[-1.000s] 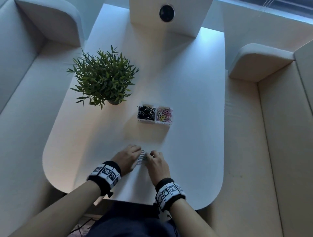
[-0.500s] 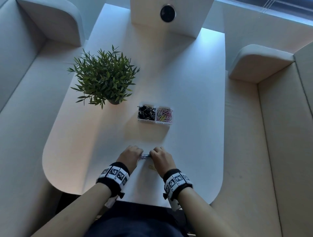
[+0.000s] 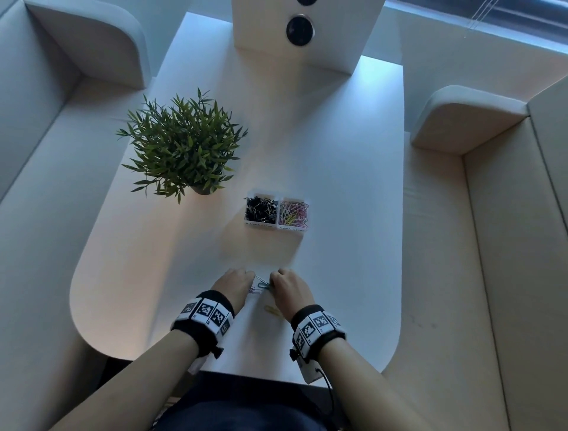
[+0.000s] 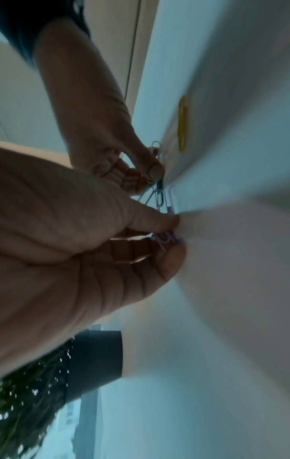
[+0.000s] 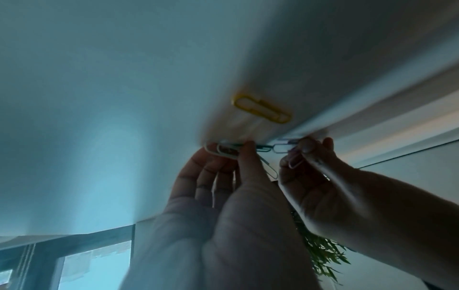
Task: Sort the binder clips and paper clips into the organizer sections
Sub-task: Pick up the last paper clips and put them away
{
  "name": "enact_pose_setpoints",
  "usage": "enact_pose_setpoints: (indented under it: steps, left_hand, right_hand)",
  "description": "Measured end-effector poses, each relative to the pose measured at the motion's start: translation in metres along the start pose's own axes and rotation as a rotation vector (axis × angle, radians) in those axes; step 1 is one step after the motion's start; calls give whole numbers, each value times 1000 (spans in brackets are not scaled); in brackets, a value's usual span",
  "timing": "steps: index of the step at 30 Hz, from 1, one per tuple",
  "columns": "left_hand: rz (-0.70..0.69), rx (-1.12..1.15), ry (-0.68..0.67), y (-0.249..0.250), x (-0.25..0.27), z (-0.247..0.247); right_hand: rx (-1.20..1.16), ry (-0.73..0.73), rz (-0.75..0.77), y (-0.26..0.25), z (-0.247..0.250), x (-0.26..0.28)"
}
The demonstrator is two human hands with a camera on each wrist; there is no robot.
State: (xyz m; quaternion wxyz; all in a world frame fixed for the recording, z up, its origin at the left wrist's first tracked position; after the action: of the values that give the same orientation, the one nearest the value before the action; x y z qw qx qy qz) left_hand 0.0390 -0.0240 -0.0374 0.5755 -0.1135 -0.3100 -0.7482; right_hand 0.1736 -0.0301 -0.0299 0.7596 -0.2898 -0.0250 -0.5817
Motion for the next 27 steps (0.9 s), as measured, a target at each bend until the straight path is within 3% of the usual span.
enact_pose_setpoints:
  steps: [6,13,18,24,27]
  left_hand:
    - [8,220,169,15,2,45]
    - [-40,159,42,56,-49,111]
    - [-35,222,189,69,-86,152]
    - [25,210,108,67,-110,145]
    - [22,244,186,56,-104,147]
  right_hand:
    - [-59,66,-46,12,3,1]
    - [-419,144,-256,45,20,8]
    - [-618,303,-413,69,38,20]
    - [-511,392,-337,70,94,1]
    - [-411,348,-296,64,120,-30]
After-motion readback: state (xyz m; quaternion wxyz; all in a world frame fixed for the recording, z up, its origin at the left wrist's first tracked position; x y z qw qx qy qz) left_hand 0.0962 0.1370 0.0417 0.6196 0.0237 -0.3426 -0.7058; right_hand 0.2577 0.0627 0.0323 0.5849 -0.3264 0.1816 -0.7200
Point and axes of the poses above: each hand's wrist, its own x-axis away from the middle knuckle, its own z-axis out of the back of the hand, y = z × x, the point moved 3 cm from there along -x, towards the middle knuckle, and after that the axes turned 2 degrees about -y, right-handed, at the moved point
